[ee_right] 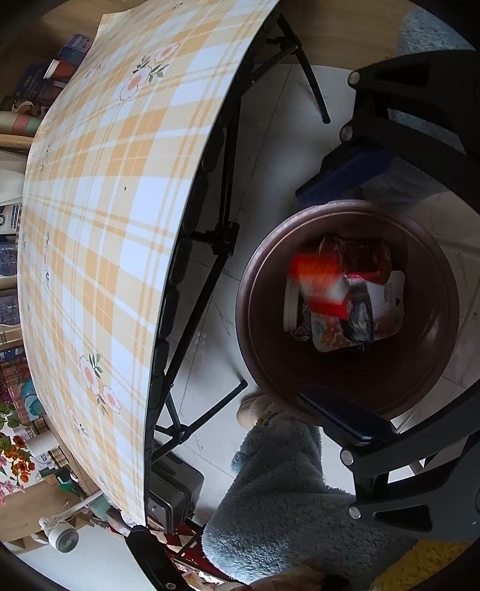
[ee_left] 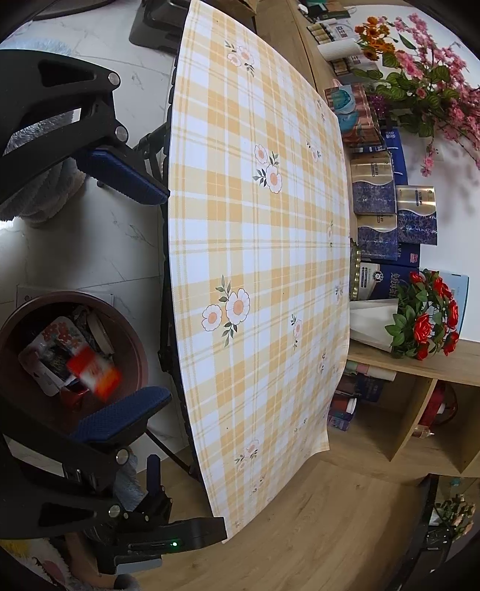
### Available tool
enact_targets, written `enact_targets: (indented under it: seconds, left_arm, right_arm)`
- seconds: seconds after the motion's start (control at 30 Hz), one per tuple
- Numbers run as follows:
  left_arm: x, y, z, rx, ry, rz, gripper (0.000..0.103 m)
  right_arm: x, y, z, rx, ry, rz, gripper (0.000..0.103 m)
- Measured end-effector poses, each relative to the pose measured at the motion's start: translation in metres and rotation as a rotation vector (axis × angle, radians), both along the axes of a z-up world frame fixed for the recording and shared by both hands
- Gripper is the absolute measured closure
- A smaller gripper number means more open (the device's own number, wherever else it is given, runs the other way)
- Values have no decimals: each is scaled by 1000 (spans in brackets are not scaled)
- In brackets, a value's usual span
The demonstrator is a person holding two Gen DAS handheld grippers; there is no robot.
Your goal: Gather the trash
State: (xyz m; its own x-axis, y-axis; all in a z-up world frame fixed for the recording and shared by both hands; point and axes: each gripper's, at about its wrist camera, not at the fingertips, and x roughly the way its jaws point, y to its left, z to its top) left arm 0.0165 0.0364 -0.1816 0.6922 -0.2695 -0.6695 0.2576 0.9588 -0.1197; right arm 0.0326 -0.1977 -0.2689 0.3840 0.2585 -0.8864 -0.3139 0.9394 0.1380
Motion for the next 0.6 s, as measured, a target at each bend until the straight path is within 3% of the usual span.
enact_targets:
  seconds: [0.4, 0.47, 0.6]
  left_arm:
    - [-1, -4, 2, 30, -11, 0, 7]
    - [0, -4, 7, 51, -27, 21, 7]
    - [5, -9, 32, 79, -78, 41, 7]
  right_arm:
    - [2, -9, 11, 1, -40, -51, 6]
    - [1, -13, 22, -13, -83, -74, 6]
    - [6, -31, 77, -4, -220, -145, 6]
